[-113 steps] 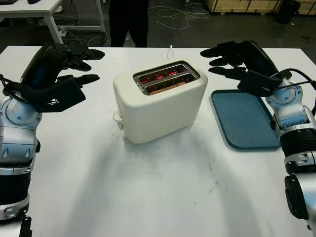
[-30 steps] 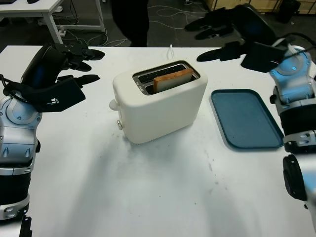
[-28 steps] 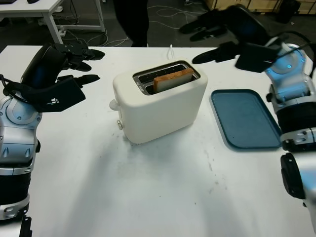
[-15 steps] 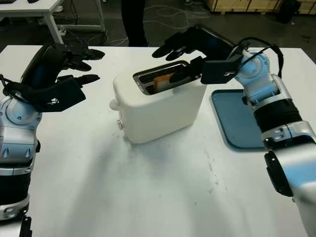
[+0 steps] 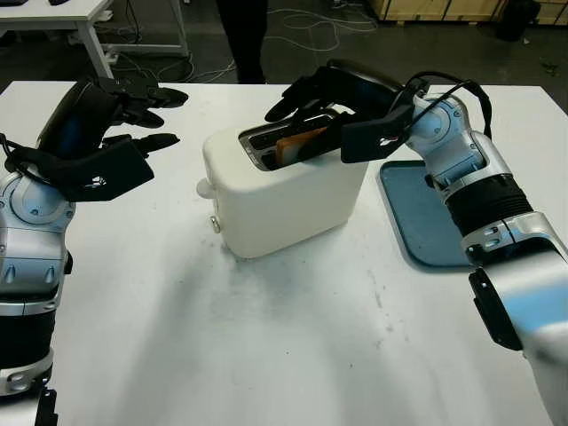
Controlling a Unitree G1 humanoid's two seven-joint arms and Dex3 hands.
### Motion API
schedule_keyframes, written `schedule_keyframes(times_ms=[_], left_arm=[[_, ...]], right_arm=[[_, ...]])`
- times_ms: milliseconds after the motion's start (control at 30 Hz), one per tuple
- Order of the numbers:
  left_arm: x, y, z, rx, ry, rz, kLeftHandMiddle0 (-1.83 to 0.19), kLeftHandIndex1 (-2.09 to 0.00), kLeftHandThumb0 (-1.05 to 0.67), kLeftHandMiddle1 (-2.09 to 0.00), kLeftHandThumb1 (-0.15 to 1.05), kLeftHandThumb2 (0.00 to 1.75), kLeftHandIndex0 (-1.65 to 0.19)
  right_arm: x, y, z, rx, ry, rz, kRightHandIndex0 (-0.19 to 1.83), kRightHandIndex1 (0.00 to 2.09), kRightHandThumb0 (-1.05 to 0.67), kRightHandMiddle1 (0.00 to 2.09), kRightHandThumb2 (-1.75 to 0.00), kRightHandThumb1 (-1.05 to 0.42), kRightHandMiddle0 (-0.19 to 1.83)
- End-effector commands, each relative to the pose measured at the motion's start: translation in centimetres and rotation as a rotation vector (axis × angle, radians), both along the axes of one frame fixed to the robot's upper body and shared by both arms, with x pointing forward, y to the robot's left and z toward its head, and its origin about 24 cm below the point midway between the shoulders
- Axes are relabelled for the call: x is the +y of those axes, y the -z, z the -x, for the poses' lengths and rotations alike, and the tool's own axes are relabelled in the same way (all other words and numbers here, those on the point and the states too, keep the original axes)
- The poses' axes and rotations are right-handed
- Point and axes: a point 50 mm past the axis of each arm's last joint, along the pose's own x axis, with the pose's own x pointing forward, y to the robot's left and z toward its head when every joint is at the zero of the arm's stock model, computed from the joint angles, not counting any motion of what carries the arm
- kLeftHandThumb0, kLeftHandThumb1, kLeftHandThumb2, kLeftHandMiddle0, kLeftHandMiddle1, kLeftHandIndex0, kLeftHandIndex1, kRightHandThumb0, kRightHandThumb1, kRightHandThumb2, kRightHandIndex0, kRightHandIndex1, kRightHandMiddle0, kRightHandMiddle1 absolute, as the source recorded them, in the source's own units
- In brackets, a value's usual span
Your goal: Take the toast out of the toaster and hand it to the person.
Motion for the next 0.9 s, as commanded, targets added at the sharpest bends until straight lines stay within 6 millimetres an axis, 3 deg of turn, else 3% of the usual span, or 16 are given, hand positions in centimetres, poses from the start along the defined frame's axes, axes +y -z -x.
schedule_keyframes(times_ms=[0,267,367,533,567,600,633,700,867], left_arm=[[0.0,0.2,0.1,0.001,0.001,0.005,-0.77,-0.01,-0.33,-0.42,0.85,0.00,-0.86],[0.1,0.2,0.2,-0.004,-0.002,0.001,-0.78,-0.01,-0.34,-0.42,0.85,0.00,-0.86],[0.1,0.3,0.2,-0.002,-0.003,0.009,-0.78,0.00,-0.33,-0.42,0.85,0.00,-0.86],[0.1,0.2,0.2,0.001,-0.005,0.008,-0.77,0.00,-0.35,-0.42,0.85,0.00,-0.85],[0.1,0.2,0.2,0.001,-0.005,0.008,-0.77,0.00,-0.34,-0.42,0.85,0.00,-0.85],[0.1,0.2,0.1,-0.001,-0.004,0.007,-0.77,0.00,-0.33,-0.42,0.85,0.00,-0.85],[0.1,0.2,0.1,-0.002,-0.003,0.005,-0.78,0.00,-0.33,-0.42,0.85,0.00,-0.86],[0.1,0.2,0.1,-0.004,-0.003,0.000,-0.78,-0.01,-0.33,-0.42,0.85,0.00,-0.86],[0.1,0.2,0.2,0.001,-0.006,0.004,-0.77,0.00,-0.33,-0.42,0.85,0.00,-0.85]], right_arm=[[0.0,0.8,0.0,0.005,-0.003,0.048,0.94,0.11,-0.39,0.02,-0.01,-0.70,0.91],[-0.4,1.5,0.0,-0.004,-0.004,0.100,0.95,0.14,-0.34,0.02,-0.01,-0.72,0.91],[-0.9,1.4,0.0,-0.013,0.000,0.129,1.04,0.20,-0.33,0.03,0.00,-0.72,0.93],[-1.7,1.2,0.1,-0.069,0.001,0.261,1.09,0.26,-0.37,0.07,0.00,-0.71,1.02],[-1.8,1.3,0.1,-0.075,0.003,0.294,1.03,0.62,-0.36,0.06,-0.01,-0.70,1.06],[-1.9,1.3,0.1,-0.079,0.007,0.319,0.91,1.16,-0.37,0.06,-0.01,-0.69,1.08],[-2.0,1.4,0.1,-0.077,0.018,0.357,0.86,1.45,-0.38,0.05,-0.01,-0.69,1.10],[-2.0,1.4,0.0,-0.073,0.044,0.424,0.87,1.60,-0.42,0.05,-0.01,-0.70,1.12],[-2.2,1.3,-0.1,-0.064,0.084,0.487,0.86,1.56,-0.47,0.11,-0.01,-0.75,1.25]])
